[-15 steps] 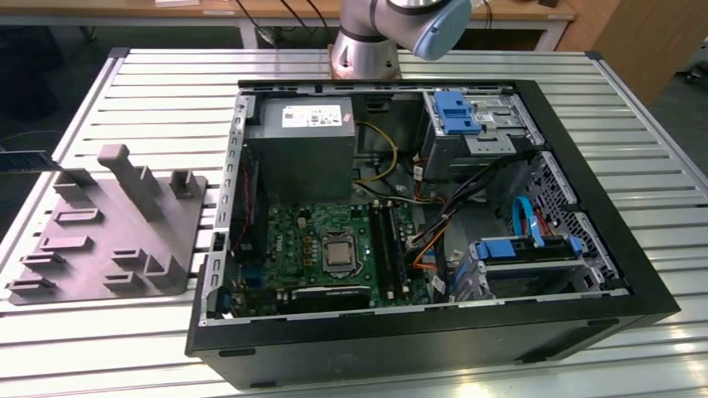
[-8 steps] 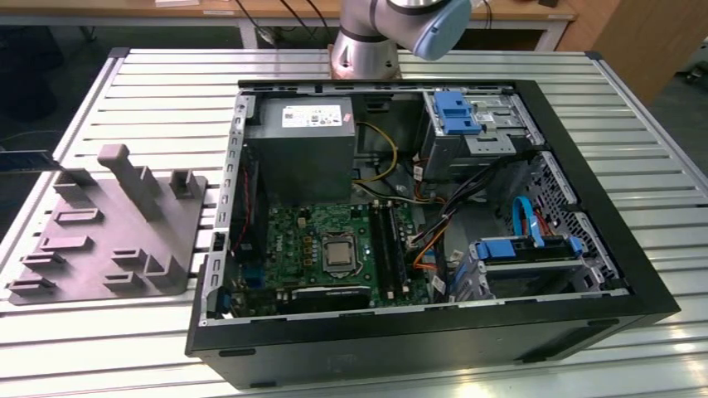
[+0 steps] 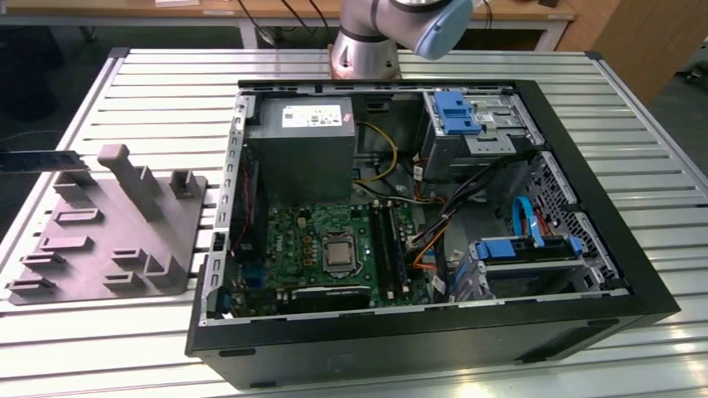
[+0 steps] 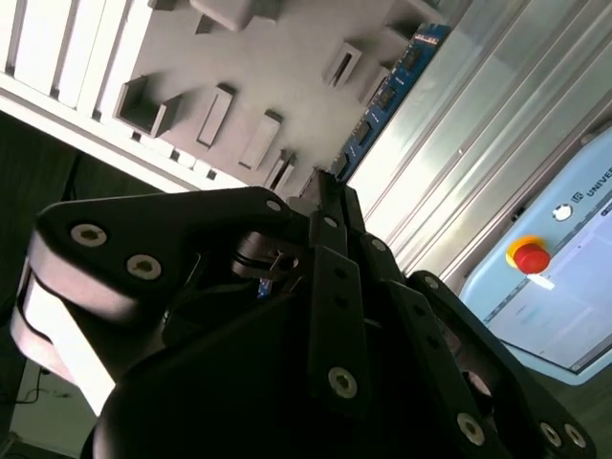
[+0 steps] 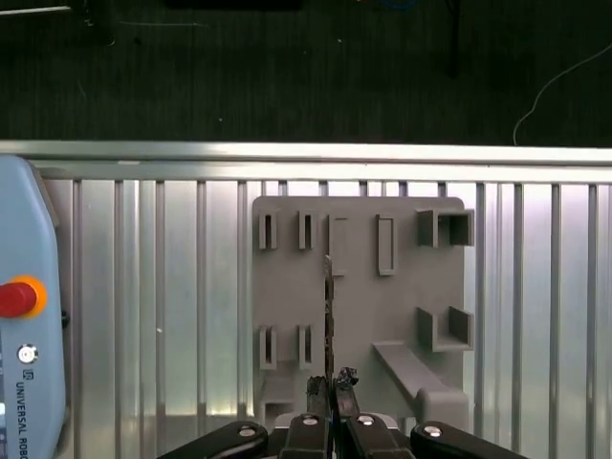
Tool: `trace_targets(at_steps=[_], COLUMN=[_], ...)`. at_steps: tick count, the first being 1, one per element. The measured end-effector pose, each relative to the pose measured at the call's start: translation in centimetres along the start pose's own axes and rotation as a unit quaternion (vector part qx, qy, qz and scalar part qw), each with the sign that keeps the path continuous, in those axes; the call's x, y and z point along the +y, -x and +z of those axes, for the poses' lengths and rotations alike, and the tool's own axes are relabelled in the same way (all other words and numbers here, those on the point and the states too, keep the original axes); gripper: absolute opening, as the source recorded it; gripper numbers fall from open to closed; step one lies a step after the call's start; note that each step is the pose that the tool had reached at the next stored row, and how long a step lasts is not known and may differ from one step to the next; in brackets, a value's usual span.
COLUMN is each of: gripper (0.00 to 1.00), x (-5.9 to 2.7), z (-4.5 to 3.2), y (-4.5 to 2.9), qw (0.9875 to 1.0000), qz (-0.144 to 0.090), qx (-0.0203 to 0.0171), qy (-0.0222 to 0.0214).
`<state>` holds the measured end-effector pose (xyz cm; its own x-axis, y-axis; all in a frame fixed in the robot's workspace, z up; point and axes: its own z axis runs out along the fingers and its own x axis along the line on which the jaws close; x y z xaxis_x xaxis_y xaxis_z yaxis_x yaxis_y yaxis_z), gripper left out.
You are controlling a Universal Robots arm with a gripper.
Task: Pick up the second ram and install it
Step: 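Pick up the second ram and move it above second insertion slot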
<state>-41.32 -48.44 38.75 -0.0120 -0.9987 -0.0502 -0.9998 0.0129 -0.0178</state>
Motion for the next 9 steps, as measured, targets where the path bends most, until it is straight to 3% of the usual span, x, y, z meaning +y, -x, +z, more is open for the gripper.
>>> trace_targets(at_steps=[9], gripper=[0.13], x=[-3.87], z=[0.09], y=[0.04], qw=[1.0000], qz=[0.000], qx=[0.0000], qy=[0.0001])
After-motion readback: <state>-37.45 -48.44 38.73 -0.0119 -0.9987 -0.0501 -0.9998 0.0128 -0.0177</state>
